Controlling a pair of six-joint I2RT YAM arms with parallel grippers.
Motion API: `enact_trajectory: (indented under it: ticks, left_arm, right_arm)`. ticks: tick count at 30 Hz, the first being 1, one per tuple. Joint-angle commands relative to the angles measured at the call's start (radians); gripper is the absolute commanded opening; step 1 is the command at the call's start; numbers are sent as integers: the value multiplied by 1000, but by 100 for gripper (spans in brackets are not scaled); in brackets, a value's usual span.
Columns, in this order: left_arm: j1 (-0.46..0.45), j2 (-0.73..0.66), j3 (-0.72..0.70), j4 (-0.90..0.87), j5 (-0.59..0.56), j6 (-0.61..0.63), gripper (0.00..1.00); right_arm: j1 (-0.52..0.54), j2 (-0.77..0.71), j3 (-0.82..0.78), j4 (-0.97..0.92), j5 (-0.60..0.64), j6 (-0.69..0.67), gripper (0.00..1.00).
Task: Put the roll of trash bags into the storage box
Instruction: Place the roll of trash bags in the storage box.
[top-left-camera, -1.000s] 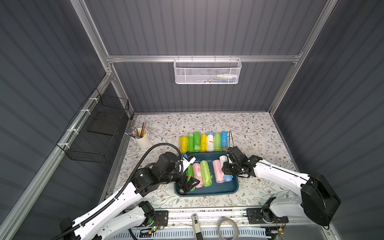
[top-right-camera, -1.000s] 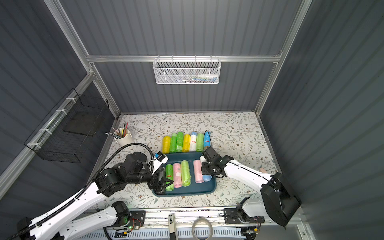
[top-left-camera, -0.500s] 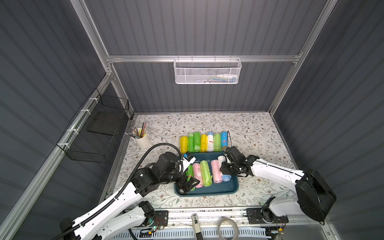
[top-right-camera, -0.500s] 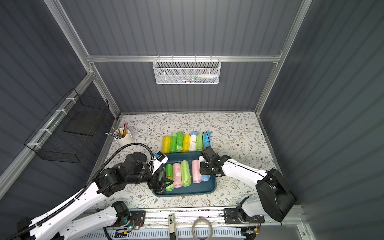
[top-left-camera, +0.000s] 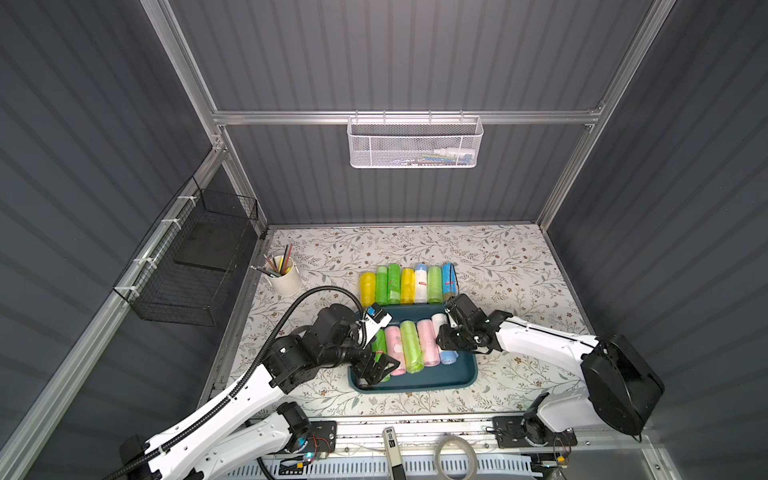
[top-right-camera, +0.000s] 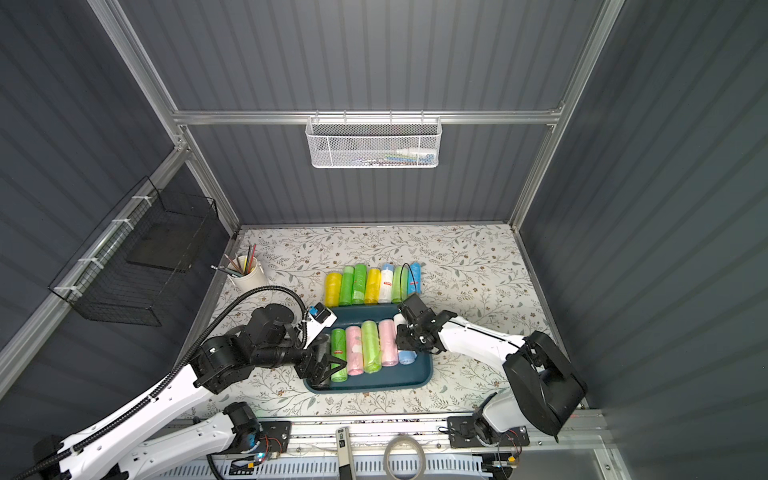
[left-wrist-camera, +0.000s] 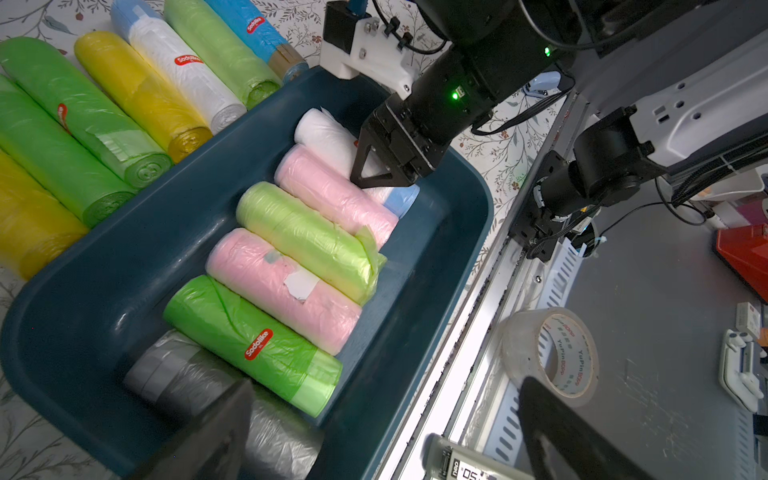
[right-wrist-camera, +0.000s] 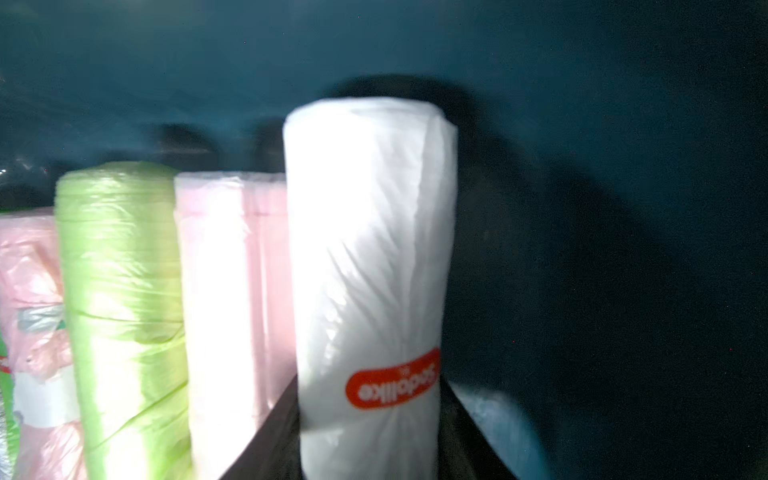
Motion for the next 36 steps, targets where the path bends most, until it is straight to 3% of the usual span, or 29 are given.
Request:
enact_trajectory:
  ticks: [1, 36]
  left_arm:
    - [8, -4, -8, -17, 17, 5, 100]
    - [7, 0, -7, -16, 29, 8, 100]
  right_arm:
    - [6, 10, 28, 18, -21, 12, 45]
    - [9, -6, 44, -5, 3, -2, 51]
